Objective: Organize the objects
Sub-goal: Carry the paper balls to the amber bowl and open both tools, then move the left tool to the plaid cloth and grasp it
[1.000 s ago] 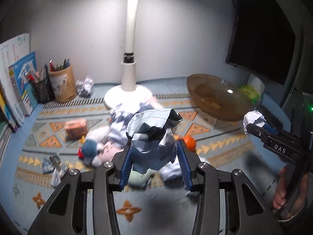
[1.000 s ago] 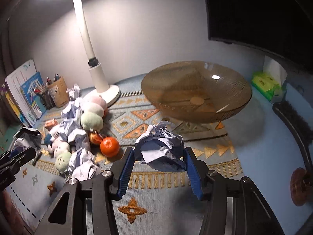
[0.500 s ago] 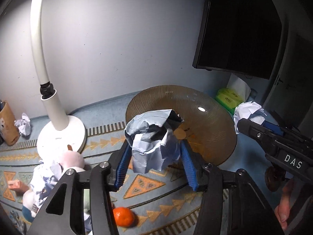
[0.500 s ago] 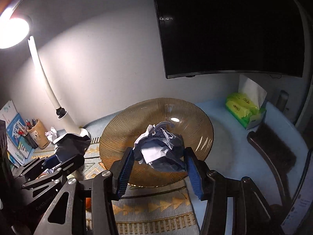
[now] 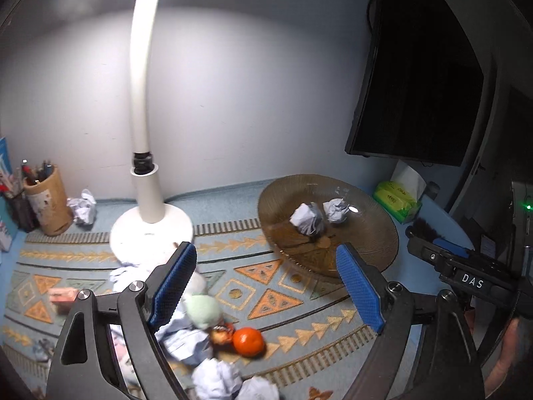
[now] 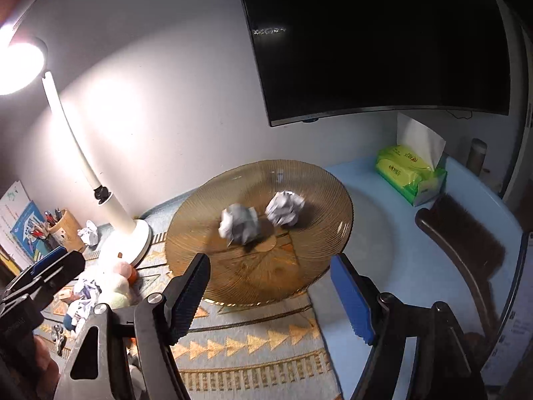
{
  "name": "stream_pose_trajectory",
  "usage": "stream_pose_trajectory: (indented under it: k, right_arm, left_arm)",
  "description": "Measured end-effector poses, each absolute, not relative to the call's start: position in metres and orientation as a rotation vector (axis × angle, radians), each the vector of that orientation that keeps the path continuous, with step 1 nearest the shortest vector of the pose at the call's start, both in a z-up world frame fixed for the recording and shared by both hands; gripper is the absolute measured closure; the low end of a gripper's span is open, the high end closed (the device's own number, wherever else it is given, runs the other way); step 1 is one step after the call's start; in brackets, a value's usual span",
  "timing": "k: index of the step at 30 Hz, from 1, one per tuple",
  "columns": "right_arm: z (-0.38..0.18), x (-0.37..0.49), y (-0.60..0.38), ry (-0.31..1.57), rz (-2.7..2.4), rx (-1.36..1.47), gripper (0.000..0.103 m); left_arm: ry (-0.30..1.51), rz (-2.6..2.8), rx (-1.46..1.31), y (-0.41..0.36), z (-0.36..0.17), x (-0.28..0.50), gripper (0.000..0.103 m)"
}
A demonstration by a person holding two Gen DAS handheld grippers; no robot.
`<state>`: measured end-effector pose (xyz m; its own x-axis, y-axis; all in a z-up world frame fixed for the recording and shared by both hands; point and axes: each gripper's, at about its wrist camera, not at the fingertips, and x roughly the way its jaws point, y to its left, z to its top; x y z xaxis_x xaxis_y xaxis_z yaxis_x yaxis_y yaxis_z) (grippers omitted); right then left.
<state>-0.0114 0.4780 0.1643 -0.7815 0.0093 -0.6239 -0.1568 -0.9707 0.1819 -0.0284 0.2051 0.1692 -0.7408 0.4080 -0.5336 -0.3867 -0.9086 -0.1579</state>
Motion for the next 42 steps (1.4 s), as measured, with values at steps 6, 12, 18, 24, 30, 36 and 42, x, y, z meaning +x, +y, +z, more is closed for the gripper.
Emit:
stream_pose_trajectory:
  k: [6, 12, 18, 24, 30, 36, 42]
  right_arm:
    - [0.175, 0.014, 0.422, 0.357, 2.985, -1.014, 0.030]
    - [0.152, 0.037, 0.357, 0.309, 3.083, -0.993, 0.014]
    - [0.093, 0.057, 0.320, 0.159, 3.139, -0.951, 0.013]
    - [0.065, 0.049, 0.303, 0.006, 3.073, -1.048, 0.013]
    - [0.060, 0.045, 0.298, -0.040, 3.073, -1.076, 0.012]
    - [0.062, 0.046, 0.301, -0.013, 3.071, -1.066, 0.012]
    - [0.061, 0.045, 0.297, -0.031, 3.091, -1.100, 0.012]
  left_arm:
    - [-0.090, 2.785, -0.749, 0.103, 0.201, 0.020, 0.000]
    - [-0.173, 3.000, -0.812, 0.004, 0.165, 0.054, 0.000]
    - [-0.207, 3.021, -1.010, -0.050, 0.076, 0.045, 0.001]
    - [-0.199, 3.007, -1.084, -0.052, 0.049, 0.039, 0.001]
    - [-0.191, 2.978, -1.104, -0.050, 0.047, 0.039, 0.001]
    - [-0.289, 2.922, -1.167, -0.060, 0.043, 0.033, 0.001]
    - [-0.370, 2.783, -1.378, -0.077, 0.035, -0.005, 0.001]
